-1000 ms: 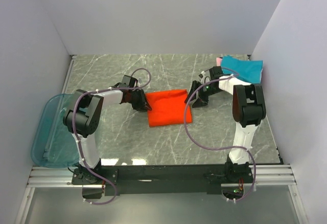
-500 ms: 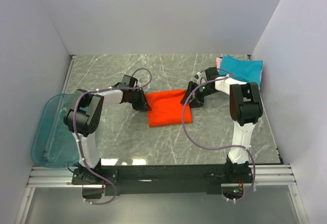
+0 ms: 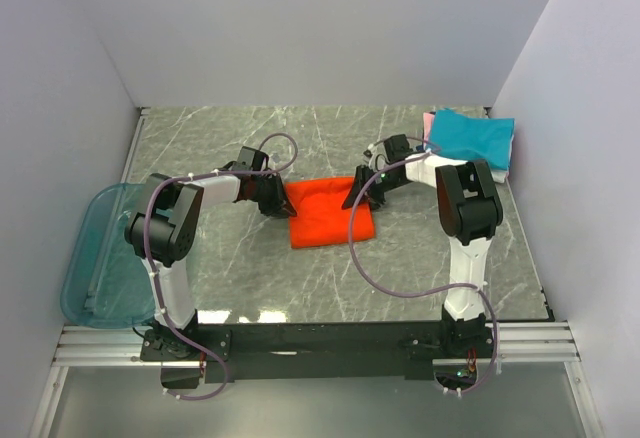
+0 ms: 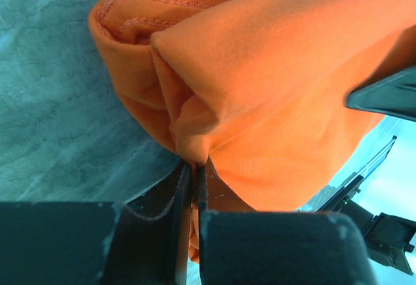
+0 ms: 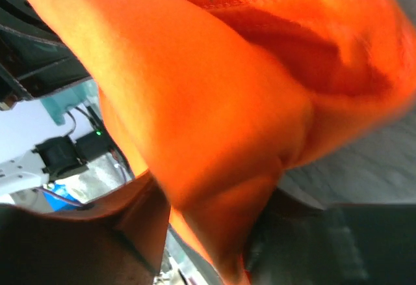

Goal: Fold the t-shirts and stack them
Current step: Neatly place the folded tshirt to the corner

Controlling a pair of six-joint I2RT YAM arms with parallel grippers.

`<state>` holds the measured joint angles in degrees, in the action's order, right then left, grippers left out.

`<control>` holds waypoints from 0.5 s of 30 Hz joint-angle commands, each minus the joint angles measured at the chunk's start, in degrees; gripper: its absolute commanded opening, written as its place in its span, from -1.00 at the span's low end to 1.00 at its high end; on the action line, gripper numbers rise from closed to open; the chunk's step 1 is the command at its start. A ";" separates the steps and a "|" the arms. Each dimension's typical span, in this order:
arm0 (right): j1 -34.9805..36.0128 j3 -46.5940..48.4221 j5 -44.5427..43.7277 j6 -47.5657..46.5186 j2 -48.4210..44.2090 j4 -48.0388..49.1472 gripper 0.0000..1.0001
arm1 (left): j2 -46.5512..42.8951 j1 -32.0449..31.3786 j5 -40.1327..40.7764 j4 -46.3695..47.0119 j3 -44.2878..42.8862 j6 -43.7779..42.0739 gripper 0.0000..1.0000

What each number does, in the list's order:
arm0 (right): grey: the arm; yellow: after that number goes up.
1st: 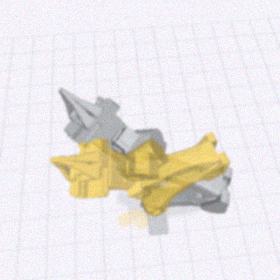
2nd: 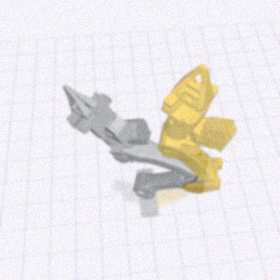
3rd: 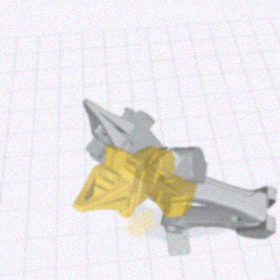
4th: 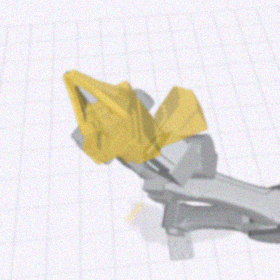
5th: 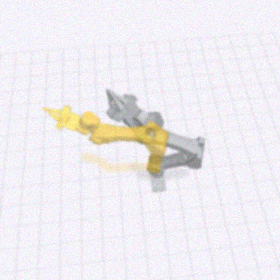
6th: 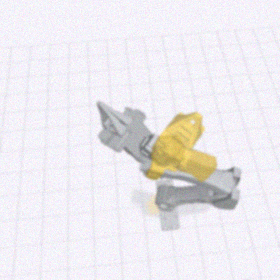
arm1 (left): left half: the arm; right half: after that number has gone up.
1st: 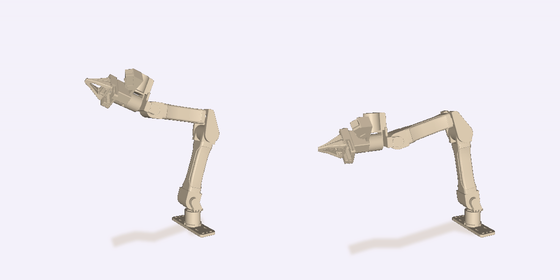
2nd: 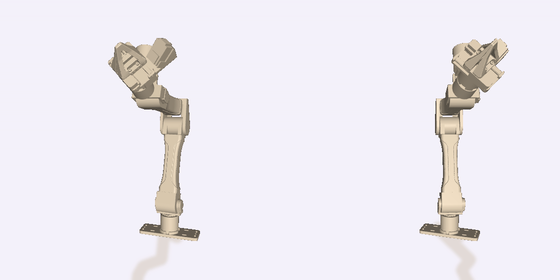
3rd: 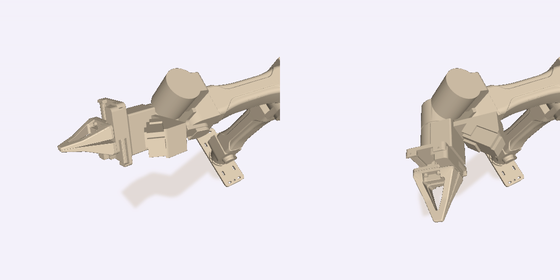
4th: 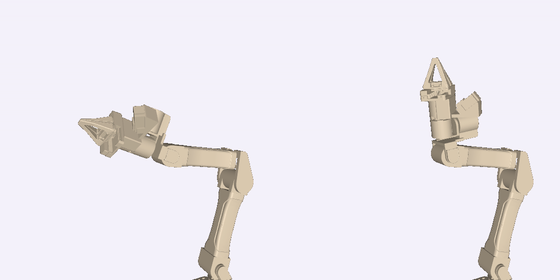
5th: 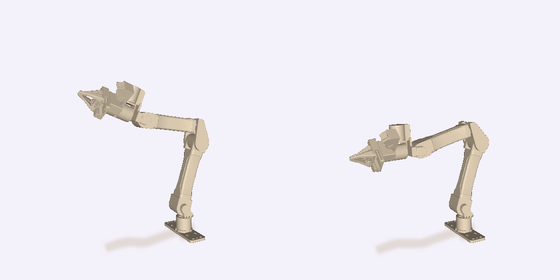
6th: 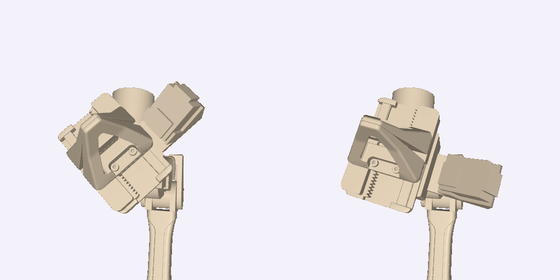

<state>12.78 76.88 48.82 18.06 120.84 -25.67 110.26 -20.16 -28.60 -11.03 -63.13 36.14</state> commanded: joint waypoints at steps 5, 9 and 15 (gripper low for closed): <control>2.17 -0.77 -5.84 -0.05 0.55 2.82 -0.59 | 2.60 -0.40 3.20 -3.30 1.26 -3.09 -0.68; 1.99 0.98 -6.36 -0.05 -1.48 2.30 -1.00 | 1.72 -0.40 3.73 -3.30 0.21 -2.48 -0.22; 0.77 7.13 -9.53 -5.05 -3.15 -5.69 -1.00 | -0.39 0.04 4.87 -5.66 -2.95 -1.86 0.22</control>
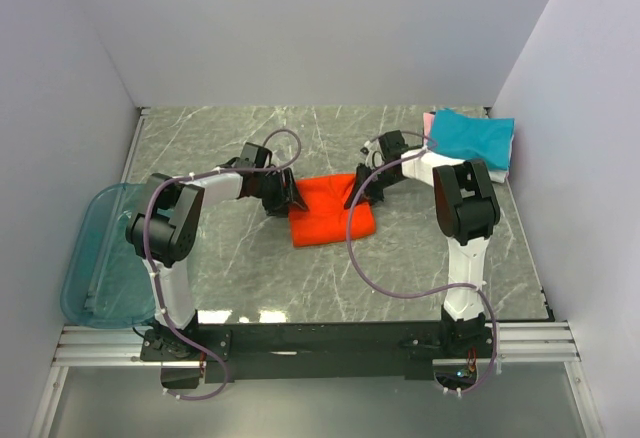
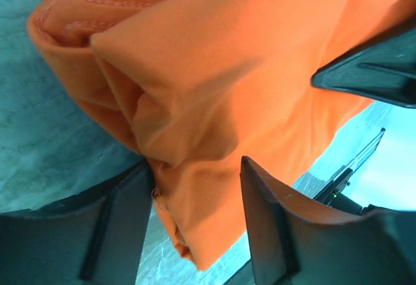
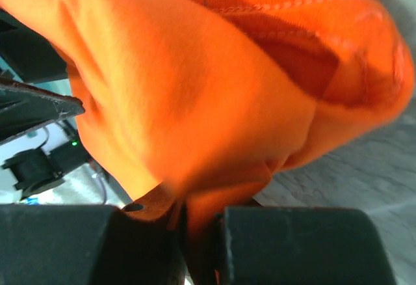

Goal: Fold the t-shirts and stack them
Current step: Neatly place the folded tshirt to the corner

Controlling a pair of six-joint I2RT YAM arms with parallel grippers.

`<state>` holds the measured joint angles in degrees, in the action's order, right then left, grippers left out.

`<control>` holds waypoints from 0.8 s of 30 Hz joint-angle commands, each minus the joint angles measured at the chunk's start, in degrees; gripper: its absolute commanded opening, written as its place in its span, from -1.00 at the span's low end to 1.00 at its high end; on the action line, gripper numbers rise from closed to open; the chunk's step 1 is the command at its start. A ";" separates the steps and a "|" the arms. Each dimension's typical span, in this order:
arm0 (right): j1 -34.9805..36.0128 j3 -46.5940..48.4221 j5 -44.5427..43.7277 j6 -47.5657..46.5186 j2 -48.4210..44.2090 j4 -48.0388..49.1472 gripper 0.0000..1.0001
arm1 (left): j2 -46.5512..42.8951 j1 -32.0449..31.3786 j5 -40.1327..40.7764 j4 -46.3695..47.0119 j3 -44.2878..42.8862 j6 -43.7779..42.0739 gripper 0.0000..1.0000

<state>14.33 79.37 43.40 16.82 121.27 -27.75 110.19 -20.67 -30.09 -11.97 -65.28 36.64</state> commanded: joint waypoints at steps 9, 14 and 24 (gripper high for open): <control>-6.06 15.98 -13.33 -15.32 -3.23 -21.47 -1.00 | -5.59 3.26 7.06 -8.16 -1.61 -4.65 0.33; -9.57 20.73 -24.32 -16.38 -2.79 -26.39 -1.00 | -7.18 4.40 6.97 -8.34 0.41 -5.35 0.33; -10.99 33.64 -38.47 -16.29 -2.10 -32.01 -1.00 | -7.62 4.58 5.92 -6.84 2.26 -4.83 0.31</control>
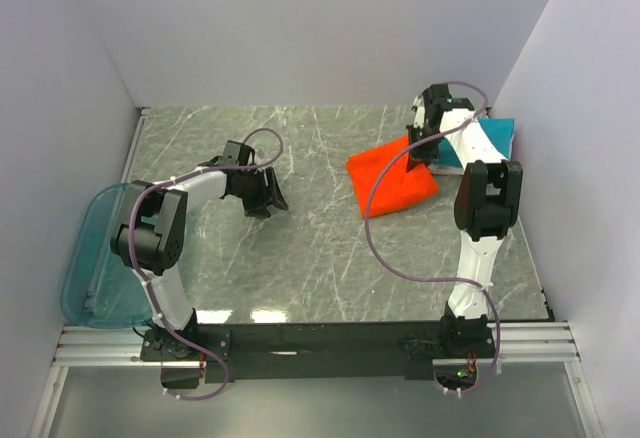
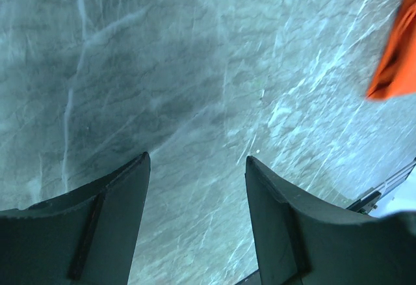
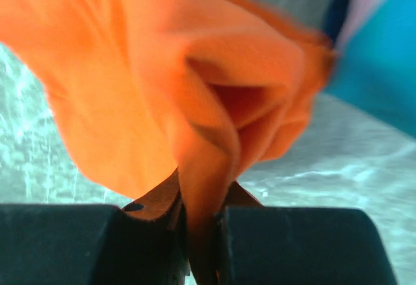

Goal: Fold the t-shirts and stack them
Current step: Neatly place the folded tshirt to the corner

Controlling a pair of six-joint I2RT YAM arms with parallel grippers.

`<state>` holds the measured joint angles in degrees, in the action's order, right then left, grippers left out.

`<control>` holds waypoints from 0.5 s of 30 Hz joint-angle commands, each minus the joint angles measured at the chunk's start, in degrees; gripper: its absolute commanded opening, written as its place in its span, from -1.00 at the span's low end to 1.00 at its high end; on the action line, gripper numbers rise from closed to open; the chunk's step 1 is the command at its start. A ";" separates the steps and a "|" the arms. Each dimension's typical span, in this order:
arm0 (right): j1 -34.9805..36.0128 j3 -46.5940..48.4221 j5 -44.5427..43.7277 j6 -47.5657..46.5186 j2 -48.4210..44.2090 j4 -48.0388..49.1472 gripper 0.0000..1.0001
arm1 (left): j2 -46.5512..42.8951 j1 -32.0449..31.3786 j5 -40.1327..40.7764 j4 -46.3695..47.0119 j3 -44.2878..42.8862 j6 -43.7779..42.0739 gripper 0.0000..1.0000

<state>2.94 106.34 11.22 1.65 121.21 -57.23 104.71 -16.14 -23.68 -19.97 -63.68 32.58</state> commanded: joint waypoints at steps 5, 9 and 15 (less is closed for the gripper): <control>0.22 15.81 -7.88 -0.42 0.34 -5.52 -1.00 | -2.05 0.06 -0.84 1.77 1.36 -0.59 0.31; 0.14 18.89 -8.41 0.55 1.40 -6.40 -1.00 | -2.49 0.06 -1.02 2.21 2.50 -0.41 0.31; -0.39 23.37 -5.78 1.60 1.40 -6.58 -1.00 | -2.93 0.06 -1.01 2.83 4.70 -0.32 0.30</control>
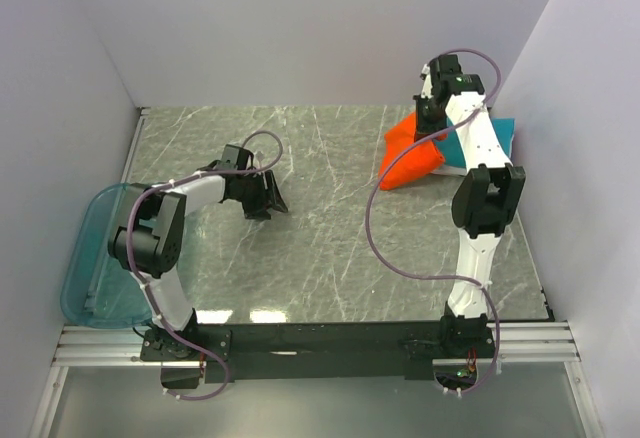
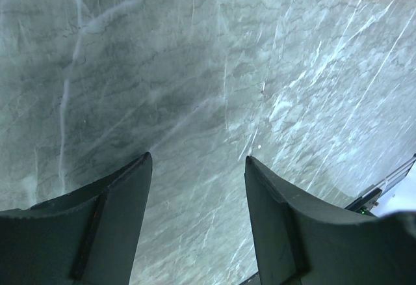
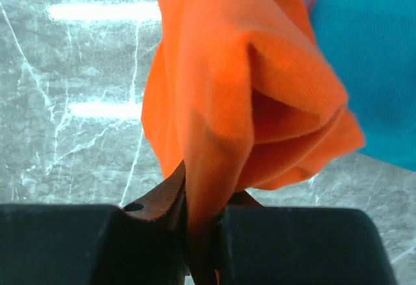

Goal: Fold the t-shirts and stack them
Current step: Neatly place the folded tshirt to the corner

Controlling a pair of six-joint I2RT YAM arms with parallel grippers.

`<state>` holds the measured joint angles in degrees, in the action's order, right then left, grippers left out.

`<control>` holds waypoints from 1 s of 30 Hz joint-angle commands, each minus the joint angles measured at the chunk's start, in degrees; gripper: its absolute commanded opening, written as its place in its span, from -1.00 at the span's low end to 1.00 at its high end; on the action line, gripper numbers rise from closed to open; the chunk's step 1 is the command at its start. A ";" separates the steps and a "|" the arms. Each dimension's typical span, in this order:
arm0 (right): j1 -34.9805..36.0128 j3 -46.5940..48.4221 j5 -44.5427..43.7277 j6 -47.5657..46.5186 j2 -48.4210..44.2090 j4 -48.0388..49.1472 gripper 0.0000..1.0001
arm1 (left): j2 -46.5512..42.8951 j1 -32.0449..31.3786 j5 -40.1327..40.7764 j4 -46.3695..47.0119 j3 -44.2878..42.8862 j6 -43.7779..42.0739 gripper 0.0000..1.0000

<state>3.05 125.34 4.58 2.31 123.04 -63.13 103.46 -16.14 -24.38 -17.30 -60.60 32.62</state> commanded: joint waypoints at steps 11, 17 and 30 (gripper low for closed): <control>-4.98 13.44 10.36 1.21 1.23 1.26 -1.00 | -2.12 -0.03 0.12 0.60 3.20 0.34 0.29; -9.02 15.20 18.35 1.91 0.27 2.57 -1.00 | -2.91 -0.03 0.91 0.42 4.78 0.34 0.29; -16.23 14.67 30.57 3.76 -2.46 5.21 -1.00 | -3.97 -0.12 1.71 -0.19 5.84 0.60 0.28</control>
<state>-11.94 137.05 30.00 5.10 123.70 -61.78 100.36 -16.10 -24.58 -14.48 -55.88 33.74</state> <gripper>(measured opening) 0.153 0.641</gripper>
